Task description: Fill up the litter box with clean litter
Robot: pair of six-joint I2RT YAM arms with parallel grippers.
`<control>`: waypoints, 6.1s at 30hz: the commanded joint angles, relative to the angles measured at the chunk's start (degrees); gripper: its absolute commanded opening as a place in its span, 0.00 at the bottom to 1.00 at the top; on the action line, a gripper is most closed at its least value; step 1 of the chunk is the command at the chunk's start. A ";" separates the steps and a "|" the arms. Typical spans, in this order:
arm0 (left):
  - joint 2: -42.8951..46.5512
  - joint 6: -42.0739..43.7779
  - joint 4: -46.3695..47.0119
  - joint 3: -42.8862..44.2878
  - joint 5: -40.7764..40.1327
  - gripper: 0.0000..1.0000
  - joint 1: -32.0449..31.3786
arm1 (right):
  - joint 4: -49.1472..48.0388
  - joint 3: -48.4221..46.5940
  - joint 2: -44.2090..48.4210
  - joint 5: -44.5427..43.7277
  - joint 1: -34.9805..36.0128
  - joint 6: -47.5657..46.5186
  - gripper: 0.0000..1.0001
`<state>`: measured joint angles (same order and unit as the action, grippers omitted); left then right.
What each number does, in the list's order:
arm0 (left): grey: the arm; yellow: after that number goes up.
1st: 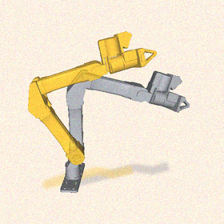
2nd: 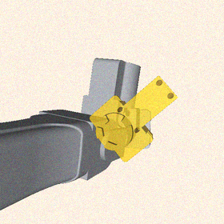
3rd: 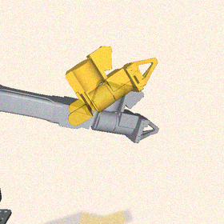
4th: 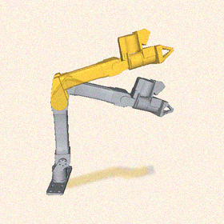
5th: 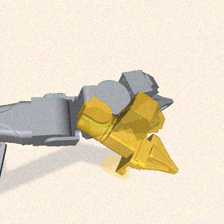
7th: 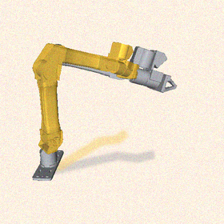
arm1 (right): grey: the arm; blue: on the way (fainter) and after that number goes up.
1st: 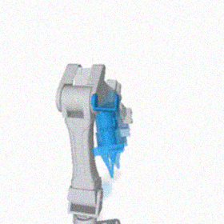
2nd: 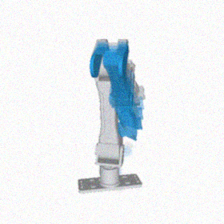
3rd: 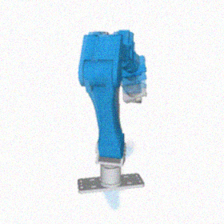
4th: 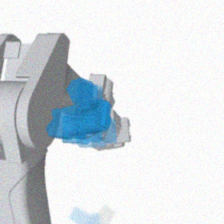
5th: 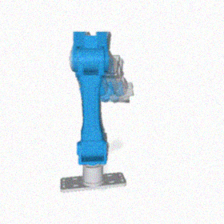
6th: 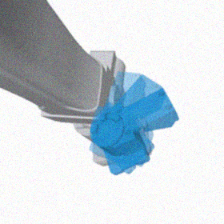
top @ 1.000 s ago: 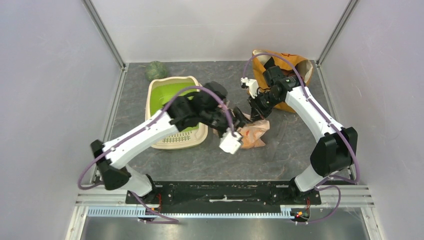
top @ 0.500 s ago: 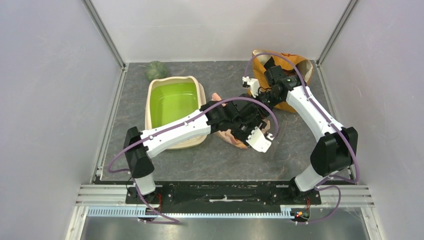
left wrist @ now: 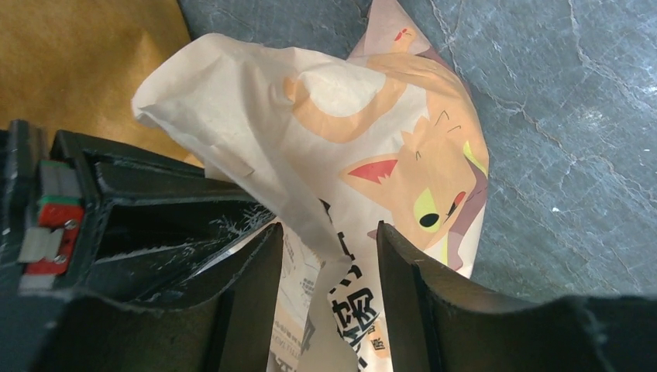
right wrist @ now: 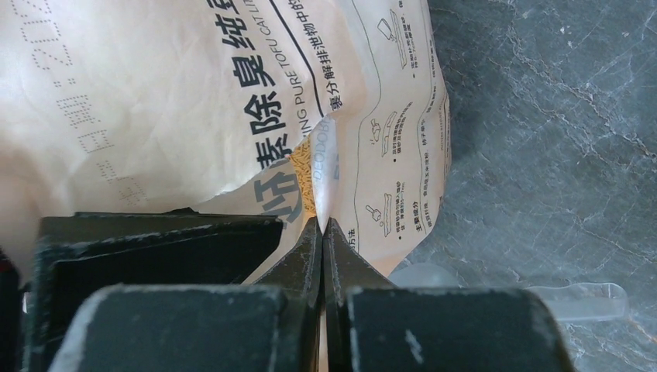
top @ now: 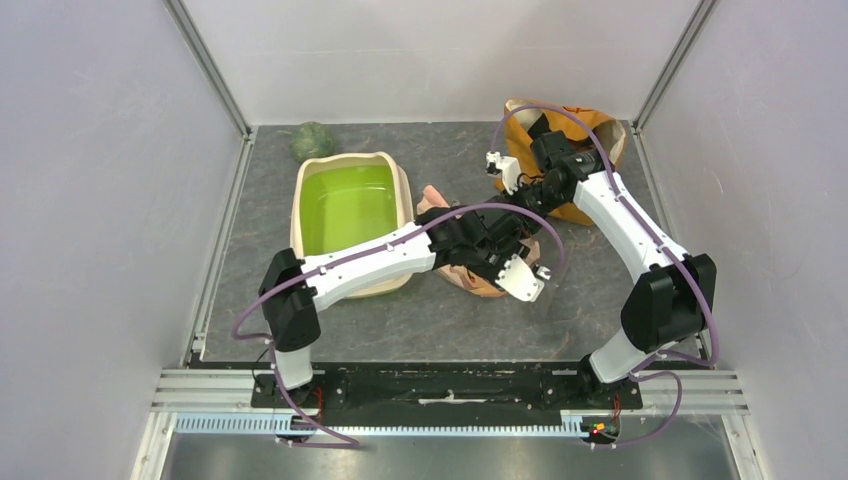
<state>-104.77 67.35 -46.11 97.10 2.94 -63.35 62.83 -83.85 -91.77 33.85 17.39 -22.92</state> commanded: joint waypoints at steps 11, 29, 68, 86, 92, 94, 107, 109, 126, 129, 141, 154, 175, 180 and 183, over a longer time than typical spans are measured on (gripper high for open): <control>-2.25 2.37 -14.32 10.50 4.17 0.02 0.53 | -0.34 -2.63 0.49 2.97 -0.98 1.37 0.00; -8.30 0.42 -28.37 23.33 -1.52 0.02 0.33 | -12.52 -0.17 5.87 -1.58 -3.15 8.19 0.00; 20.86 -19.54 6.84 -3.05 11.56 0.85 9.90 | -2.63 -5.29 11.89 1.39 -9.47 -0.37 0.74; -3.77 6.62 -15.28 24.90 38.45 0.78 24.12 | 0.02 -10.23 -1.31 6.51 -9.23 -1.04 0.61; -8.24 7.02 -15.40 28.01 38.85 0.81 24.24 | 2.10 -8.08 -4.54 6.40 -7.96 -3.09 0.67; -8.92 7.09 -15.99 28.05 38.76 0.81 24.23 | 2.77 -6.73 -4.48 6.40 -7.10 -3.97 0.69; -9.53 12.98 -29.36 28.31 37.53 0.28 23.90 | 3.20 -2.72 -8.31 6.11 -4.21 -2.46 0.07; -9.02 12.66 -30.73 28.24 37.07 0.03 23.81 | 2.50 -2.56 -7.86 7.29 -4.11 -1.19 0.00; 4.35 4.79 -18.88 24.58 39.52 0.02 23.41 | -14.52 -3.79 4.19 7.45 -4.00 14.53 0.00; 7.85 4.11 -18.93 20.41 39.95 0.02 23.27 | -16.92 -2.19 7.25 8.19 -4.03 15.47 0.00; 18.81 0.90 -10.26 -7.97 35.92 0.02 17.09 | -8.71 4.71 8.75 3.27 -0.47 3.20 0.05; 18.00 1.30 -9.62 -7.75 33.80 0.02 16.16 | 9.06 -3.45 19.91 4.56 -14.64 -25.54 0.85; 15.99 2.13 -12.12 -3.44 34.80 0.02 16.16 | 14.91 18.44 5.66 4.25 -31.30 -100.84 0.94; 15.35 1.61 -12.54 -2.30 35.12 0.02 16.16 | 13.43 17.60 1.17 1.65 -29.80 -102.60 0.94; 14.94 1.50 -12.58 -2.01 35.61 0.02 16.16 | 8.89 20.68 3.05 -2.04 -28.08 -100.41 0.94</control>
<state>-89.58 70.85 -57.98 92.12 35.03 -46.96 76.51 -65.17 -90.65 35.68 -12.53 -116.77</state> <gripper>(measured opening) 0.054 0.939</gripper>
